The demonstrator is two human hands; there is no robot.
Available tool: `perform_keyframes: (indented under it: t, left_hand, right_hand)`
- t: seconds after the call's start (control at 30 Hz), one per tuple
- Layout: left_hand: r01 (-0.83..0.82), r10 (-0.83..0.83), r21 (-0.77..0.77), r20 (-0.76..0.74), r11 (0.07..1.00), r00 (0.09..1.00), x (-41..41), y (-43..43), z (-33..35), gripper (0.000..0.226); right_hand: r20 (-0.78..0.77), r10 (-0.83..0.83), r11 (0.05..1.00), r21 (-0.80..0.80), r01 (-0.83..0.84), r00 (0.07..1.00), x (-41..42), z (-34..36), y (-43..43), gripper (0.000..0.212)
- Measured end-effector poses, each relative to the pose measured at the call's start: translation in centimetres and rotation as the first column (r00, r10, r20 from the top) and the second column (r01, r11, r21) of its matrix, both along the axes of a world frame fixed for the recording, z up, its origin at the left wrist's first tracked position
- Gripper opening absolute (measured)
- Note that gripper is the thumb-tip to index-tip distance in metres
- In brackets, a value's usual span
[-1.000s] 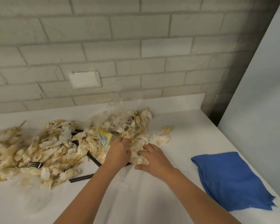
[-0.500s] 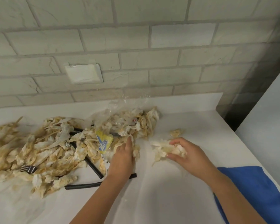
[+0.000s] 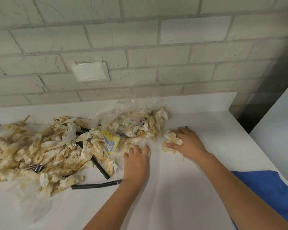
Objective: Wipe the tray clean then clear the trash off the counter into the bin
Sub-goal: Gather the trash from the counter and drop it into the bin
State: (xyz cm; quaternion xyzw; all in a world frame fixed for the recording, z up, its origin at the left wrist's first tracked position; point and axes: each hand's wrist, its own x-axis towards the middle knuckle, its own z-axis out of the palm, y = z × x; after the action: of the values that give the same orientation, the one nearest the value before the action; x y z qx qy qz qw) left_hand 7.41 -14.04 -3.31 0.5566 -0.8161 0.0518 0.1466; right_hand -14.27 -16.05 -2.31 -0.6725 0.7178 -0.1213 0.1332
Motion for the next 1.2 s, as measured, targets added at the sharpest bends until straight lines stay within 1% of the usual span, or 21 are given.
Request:
perform_keyframes:
  t: [0.07, 0.1, 0.2, 0.23, 0.27, 0.33, 0.37, 0.47, 0.53, 0.63, 0.7, 0.8, 0.9, 1.0, 1.07, 1.13, 1.2]
  left_hand:
    - [0.055, -0.054, 0.004, -0.047, 0.999, 0.997, 0.0, 0.1, 0.1, 0.051]
    - [0.076, -0.075, 0.011, -0.077, 0.997, 0.994, 0.1, 0.2, 0.1, 0.051]
    - [0.078, -0.062, 0.060, -0.235, 0.995, 0.970, 0.4, 0.5, -0.2, 0.044]
    - [0.055, -0.035, 0.068, -0.263, 0.996, 0.964, 0.6, 0.7, -0.3, 0.041]
    - [0.017, -0.002, 0.060, -0.249, 0.998, 0.969, 0.8, 0.9, -0.4, 0.039]
    - [-0.059, 0.066, 0.057, -0.142, 0.997, 0.988, 1.0, 1.3, -0.7, 0.040]
    - [-0.069, 0.076, 0.071, -0.112, 0.995, 0.991, 1.0, 1.5, -0.7, 0.041]
    - [-0.028, 0.034, 0.074, -0.076, 0.997, 0.997, 0.8, 1.5, -1.0, 0.040]
    - [0.014, -0.010, 0.061, -0.068, 0.998, 0.998, 0.9, 1.2, -1.0, 0.041]
    - [0.061, -0.046, 0.111, -0.139, 0.992, 0.989, 1.2, 1.1, -0.7, 0.039]
    - [0.086, -0.054, 0.151, -0.204, 0.985, 0.978, 1.4, 1.3, -0.6, 0.033]
    - [0.157, -0.107, 0.143, -0.307, 0.977, 0.946, 1.5, 1.9, -0.5, 0.024]
    - [0.177, -0.121, 0.100, -0.412, 0.979, 0.903, 1.5, 3.1, 0.2, 0.023]
    - [0.152, -0.093, 0.063, -0.548, 0.986, 0.831, 1.4, 4.2, 1.3, 0.016]
    - [0.144, -0.056, 0.101, -0.596, 0.984, 0.801, 1.5, 4.8, 2.0, 0.018]
    - [0.138, 0.005, 0.185, -0.613, 0.973, 0.790, 1.6, 5.3, 2.4, 0.026]
    - [0.130, 0.075, 0.269, -0.637, 0.954, 0.767, 1.7, 6.0, 2.8, 0.025]
  right_hand:
    - [0.095, 0.031, 0.990, -0.141, -0.017, 0.995, 0.5, -0.6, 0.7, 0.061]
    - [0.093, 0.044, 0.979, -0.204, -0.025, 0.995, 0.8, -0.9, 1.1, 0.052]
    - [0.037, 0.072, 0.941, -0.334, -0.056, 0.997, 1.6, -1.9, 1.8, 0.040]
    - [0.029, 0.071, 0.937, -0.344, -0.057, 0.997, 1.8, -2.0, 2.0, 0.036]
    - [0.014, 0.063, 0.940, -0.337, -0.055, 0.998, 2.0, -2.0, 2.2, 0.035]
    - [-0.035, 0.061, 0.954, -0.293, -0.068, 0.998, 2.1, -2.2, 2.6, 0.044]
    - [-0.057, 0.062, 0.958, -0.275, -0.076, 0.996, 2.0, -2.2, 2.8, 0.045]
    - [-0.030, 0.093, 0.972, -0.215, -0.097, 0.995, 1.7, -2.1, 3.7, 0.039]
    - [-0.056, 0.090, 0.977, -0.190, -0.099, 0.994, 1.8, -2.0, 4.2, 0.037]
    - [-0.125, 0.034, 0.956, -0.287, -0.069, 0.992, 2.9, -2.4, 4.9, 0.026]
    - [-0.164, 0.000, 0.935, -0.351, -0.058, 0.987, 3.7, -2.6, 5.3, 0.017]
    - [-0.197, -0.004, 0.932, -0.357, -0.068, 0.980, 4.4, -2.4, 5.8, 0.010]
    - [-0.265, -0.023, 0.942, -0.329, -0.068, 0.964, 4.9, -2.0, 6.7, 0.022]
    - [-0.290, -0.049, 0.947, -0.318, -0.048, 0.956, 5.3, -2.0, 7.7, 0.027]
    - [-0.287, -0.058, 0.946, -0.321, -0.039, 0.956, 5.5, -2.0, 8.5, 0.028]
    - [-0.282, -0.069, 0.940, -0.339, -0.032, 0.957, 5.6, -2.1, 9.3, 0.028]
    - [-0.274, -0.077, 0.935, -0.353, -0.026, 0.959, 5.6, -2.5, 10.2, 0.025]
